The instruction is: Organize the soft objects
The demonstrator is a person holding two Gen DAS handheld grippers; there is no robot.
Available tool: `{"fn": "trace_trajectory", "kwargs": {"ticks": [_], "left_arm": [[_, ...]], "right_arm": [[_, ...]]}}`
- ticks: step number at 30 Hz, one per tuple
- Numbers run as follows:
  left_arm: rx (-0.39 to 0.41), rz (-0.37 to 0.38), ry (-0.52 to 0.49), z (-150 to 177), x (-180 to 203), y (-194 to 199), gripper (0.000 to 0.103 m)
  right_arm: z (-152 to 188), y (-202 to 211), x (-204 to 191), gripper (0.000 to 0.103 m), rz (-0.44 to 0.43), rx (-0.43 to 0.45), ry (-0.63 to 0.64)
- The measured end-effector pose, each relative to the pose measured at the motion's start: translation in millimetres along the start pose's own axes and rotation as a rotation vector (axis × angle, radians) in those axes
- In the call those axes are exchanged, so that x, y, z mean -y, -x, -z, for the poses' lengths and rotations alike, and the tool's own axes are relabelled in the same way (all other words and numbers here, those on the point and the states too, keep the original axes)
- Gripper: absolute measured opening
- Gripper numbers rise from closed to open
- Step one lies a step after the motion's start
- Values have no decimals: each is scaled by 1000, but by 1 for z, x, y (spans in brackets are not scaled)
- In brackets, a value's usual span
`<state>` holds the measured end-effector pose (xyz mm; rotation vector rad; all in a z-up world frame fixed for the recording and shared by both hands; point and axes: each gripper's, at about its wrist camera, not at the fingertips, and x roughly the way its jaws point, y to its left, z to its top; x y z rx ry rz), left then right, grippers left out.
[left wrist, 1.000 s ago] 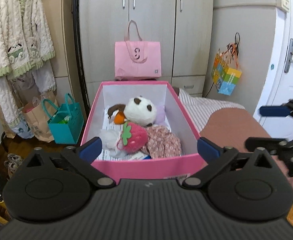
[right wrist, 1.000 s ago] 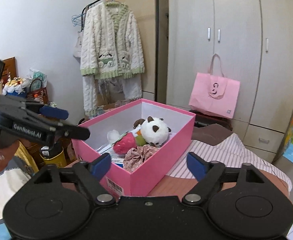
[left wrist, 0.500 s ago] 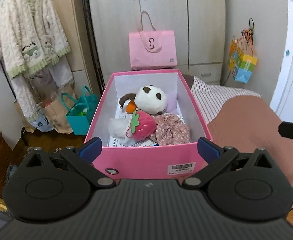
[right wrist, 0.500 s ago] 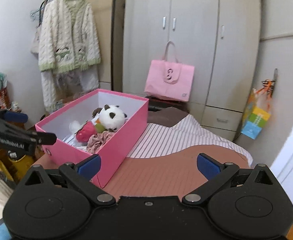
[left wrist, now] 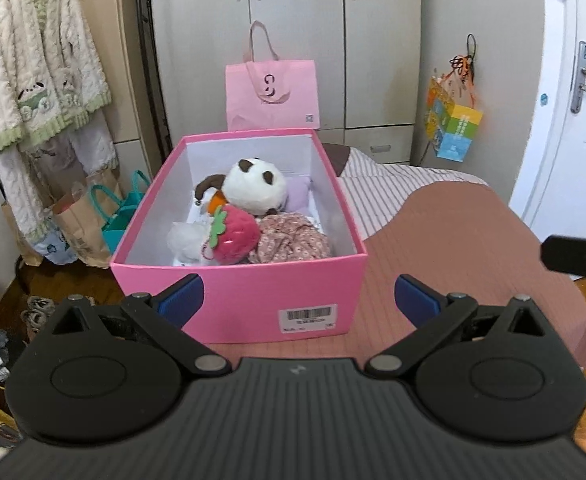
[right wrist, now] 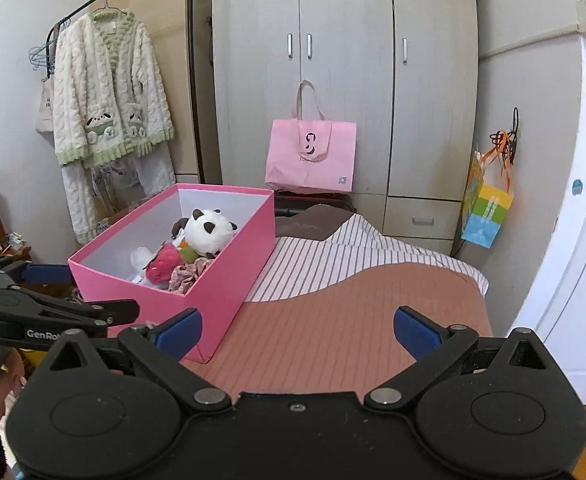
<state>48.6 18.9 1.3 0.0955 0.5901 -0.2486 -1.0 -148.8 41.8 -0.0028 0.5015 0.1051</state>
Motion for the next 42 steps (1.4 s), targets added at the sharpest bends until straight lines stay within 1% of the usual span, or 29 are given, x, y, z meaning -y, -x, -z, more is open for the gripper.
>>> {"fn": "trace_trajectory", "kwargs": {"ticks": [2,5,8,11,14,19,29,35,42], "left_arm": [[5,2,8,2,1,2,103],[20,-24,9,3,3,6,103],[35,-18,46,2,-2,10,103],[37,-10,63,3,-6,13,103],[26,-32,63,5,-7,12,103],[19,-47,76,11,-8,12,103],[39,-108,123,12,-21,13,103],[63,-133,86,13,-16,15,103],[66,-121,53,13,-6,17,103]], "right_arm": [[3,2,-3,103,21,7,6],[4,6,-7,103,42,25,22],[5,10,-8,103,46,35,20],[5,10,-6,103,69,31,-5],[7,11,-5,103,89,34,-30],[14,12,-4,103,111,36,-57],[20,14,-10,103,169,50,-29],[22,19,-11,103,182,63,-23],[24,26,-12,103,186,80,-17]]}}
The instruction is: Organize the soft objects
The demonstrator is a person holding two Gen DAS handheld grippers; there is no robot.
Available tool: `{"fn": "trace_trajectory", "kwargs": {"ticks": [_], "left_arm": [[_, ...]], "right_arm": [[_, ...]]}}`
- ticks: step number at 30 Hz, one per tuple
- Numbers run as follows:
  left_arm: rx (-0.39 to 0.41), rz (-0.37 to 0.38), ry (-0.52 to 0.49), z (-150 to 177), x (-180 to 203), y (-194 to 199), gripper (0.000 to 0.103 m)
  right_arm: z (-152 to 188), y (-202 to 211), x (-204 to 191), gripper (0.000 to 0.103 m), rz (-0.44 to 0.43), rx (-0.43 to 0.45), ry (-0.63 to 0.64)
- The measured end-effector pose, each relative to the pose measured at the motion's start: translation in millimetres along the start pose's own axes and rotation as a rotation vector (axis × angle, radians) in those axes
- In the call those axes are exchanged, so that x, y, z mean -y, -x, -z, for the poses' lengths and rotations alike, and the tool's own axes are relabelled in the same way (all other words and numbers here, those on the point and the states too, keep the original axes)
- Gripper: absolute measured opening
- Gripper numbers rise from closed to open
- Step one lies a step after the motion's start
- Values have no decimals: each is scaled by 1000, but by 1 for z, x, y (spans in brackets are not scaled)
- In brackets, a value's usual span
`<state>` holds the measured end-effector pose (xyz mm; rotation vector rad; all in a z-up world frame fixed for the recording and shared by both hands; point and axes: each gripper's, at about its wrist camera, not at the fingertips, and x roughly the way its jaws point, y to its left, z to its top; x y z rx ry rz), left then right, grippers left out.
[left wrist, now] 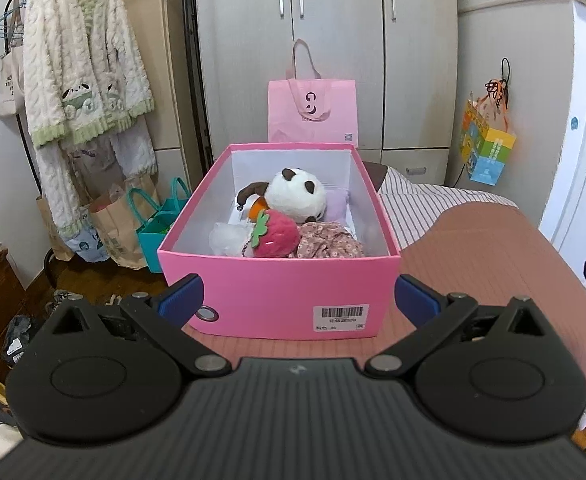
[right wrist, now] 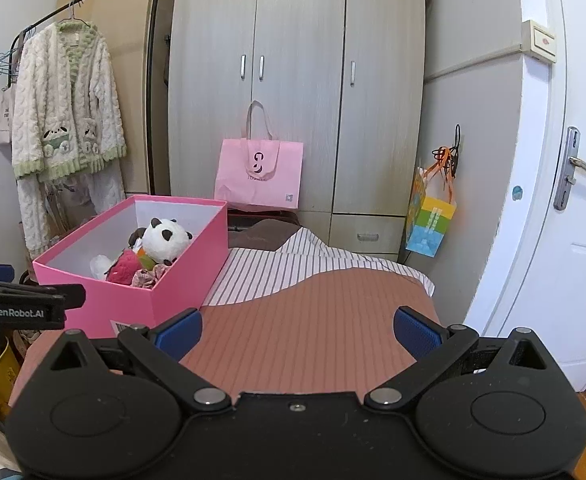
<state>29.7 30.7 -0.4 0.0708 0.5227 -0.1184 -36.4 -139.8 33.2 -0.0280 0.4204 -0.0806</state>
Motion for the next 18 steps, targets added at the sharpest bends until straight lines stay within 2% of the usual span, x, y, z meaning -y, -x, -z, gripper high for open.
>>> {"fn": "trace_trajectory", "kwargs": {"ticks": [5,18], "left_arm": [[8,-20,-27,1,6,1,103],[20,-15,-31,3,4,4,103]], "right_arm": [[2,-2,1,103,0,-5,-1],[3,-8,4,103,16,-13,-1]]}}
